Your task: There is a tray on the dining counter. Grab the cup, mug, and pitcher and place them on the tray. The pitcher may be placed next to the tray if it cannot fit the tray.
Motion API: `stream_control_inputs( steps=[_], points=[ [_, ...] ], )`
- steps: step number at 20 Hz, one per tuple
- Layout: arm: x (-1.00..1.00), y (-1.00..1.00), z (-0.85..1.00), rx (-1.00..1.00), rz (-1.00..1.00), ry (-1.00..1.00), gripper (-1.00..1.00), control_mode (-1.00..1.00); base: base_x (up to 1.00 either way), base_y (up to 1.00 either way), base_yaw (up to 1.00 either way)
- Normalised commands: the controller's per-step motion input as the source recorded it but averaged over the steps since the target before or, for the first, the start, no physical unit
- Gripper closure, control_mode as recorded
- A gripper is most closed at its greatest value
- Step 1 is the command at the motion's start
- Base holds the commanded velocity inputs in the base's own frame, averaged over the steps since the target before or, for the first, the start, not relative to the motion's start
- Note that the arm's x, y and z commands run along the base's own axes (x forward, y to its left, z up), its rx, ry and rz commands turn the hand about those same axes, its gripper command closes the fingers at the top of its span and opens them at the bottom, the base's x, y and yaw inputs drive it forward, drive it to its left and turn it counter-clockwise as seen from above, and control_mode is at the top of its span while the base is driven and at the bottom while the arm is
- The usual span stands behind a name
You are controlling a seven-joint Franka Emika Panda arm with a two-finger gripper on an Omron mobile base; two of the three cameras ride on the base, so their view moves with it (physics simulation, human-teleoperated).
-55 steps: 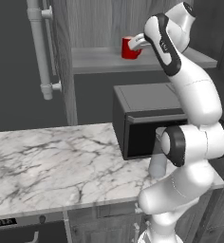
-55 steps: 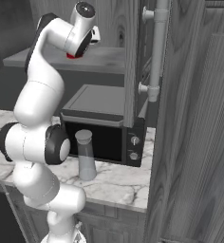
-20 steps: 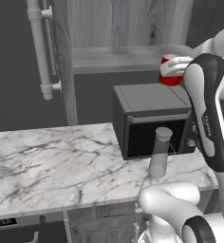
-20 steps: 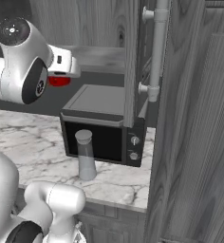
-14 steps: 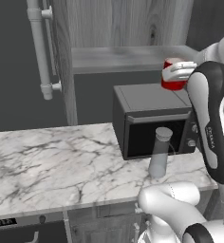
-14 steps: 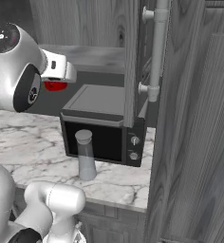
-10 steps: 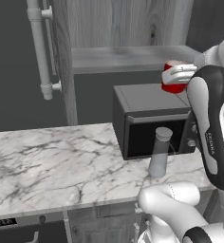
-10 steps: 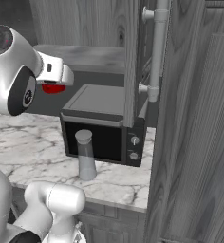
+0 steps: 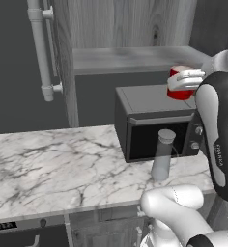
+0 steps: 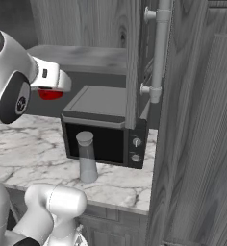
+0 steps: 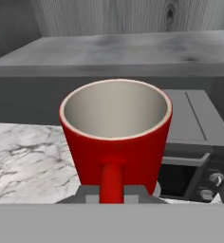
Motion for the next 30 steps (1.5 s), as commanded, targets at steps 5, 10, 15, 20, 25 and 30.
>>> stream_control_inputs(
  steps=[5, 10, 15, 20, 25, 30],
  points=[
    [0.00, 0.00, 0.00, 0.00, 0.00, 0.00, 1.00, 1.00, -0.39, 0.00, 0.00],
    [0.00, 0.00, 0.00, 0.00, 0.00, 0.00, 1.00, 1.00, -1.00, -0.01, 0.18],
    [0.00, 0.00, 0.00, 0.00, 0.00, 0.00, 1.00, 1.00, -1.00, 0.06, 0.69],
    [0.00, 0.00, 0.00, 0.00, 0.00, 0.00, 1.00, 1.00, -0.53, 0.13, 0.93],
    [0.00, 0.00, 0.00, 0.00, 0.00, 0.00, 1.00, 1.00, -0.13, 0.02, 0.96],
    [0.00, 0.00, 0.00, 0.00, 0.00, 0.00, 1.00, 1.00, 0.04, 0.00, 0.81]
  ],
)
